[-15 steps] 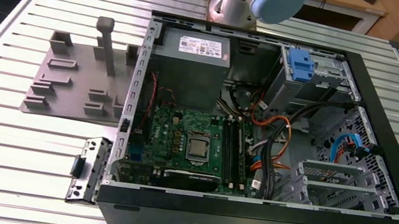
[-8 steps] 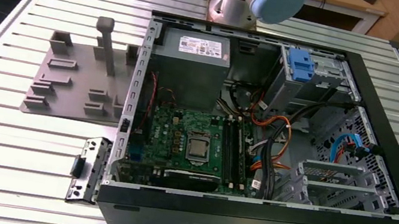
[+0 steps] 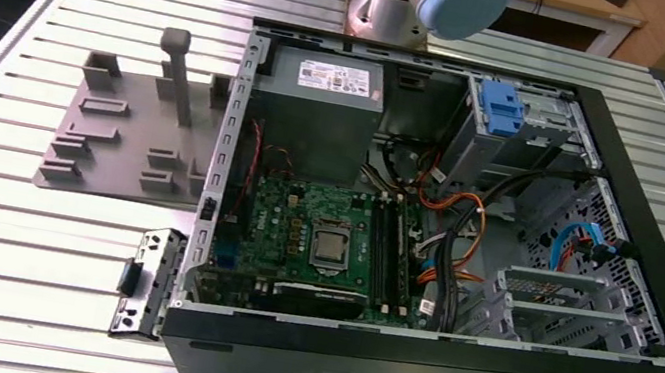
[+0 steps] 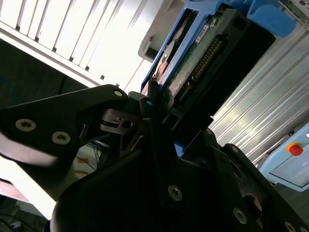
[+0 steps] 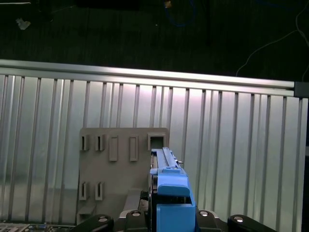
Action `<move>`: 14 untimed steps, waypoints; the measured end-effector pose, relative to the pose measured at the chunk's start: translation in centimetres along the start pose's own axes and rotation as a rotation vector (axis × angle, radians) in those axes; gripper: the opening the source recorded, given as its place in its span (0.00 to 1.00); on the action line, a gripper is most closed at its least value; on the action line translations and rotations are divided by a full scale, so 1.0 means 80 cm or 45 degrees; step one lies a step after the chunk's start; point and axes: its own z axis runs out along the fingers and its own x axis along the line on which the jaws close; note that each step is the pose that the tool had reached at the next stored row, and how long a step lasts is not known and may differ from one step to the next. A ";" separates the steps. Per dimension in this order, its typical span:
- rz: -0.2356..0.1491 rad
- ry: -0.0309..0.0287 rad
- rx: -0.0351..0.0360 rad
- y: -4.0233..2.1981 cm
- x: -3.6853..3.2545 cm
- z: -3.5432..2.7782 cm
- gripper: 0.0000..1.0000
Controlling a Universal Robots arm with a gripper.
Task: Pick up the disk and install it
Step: 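Pick up the disk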
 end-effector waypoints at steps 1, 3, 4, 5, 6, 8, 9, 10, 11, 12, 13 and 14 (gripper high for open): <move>0.000 0.0000 0.0001 0.0000 0.0000 -0.0010 0.36; 0.000 0.0000 0.0000 0.0001 -0.0001 -0.0030 0.36; 0.000 0.0000 0.0000 0.0001 -0.0001 -0.0040 0.36; 0.000 0.0000 0.0000 0.0001 -0.0001 -0.0050 0.36; 0.000 0.0001 0.0000 0.0001 -0.0001 -0.0061 0.36; 0.000 0.0000 0.0000 0.0001 -0.0001 -0.0082 0.36; 0.000 0.0000 0.0000 0.0001 -0.0002 -0.0093 0.36; 0.000 0.0000 0.0000 0.0001 -0.0002 -0.0104 0.36; 0.000 0.0000 0.0000 0.0002 -0.0002 -0.0115 0.36; 0.000 0.0000 0.0000 0.0002 -0.0002 -0.0126 0.36; 0.000 0.0000 0.0000 0.0002 -0.0002 -0.0137 0.36; 0.000 0.0000 0.0000 0.0002 -0.0002 -0.0148 0.36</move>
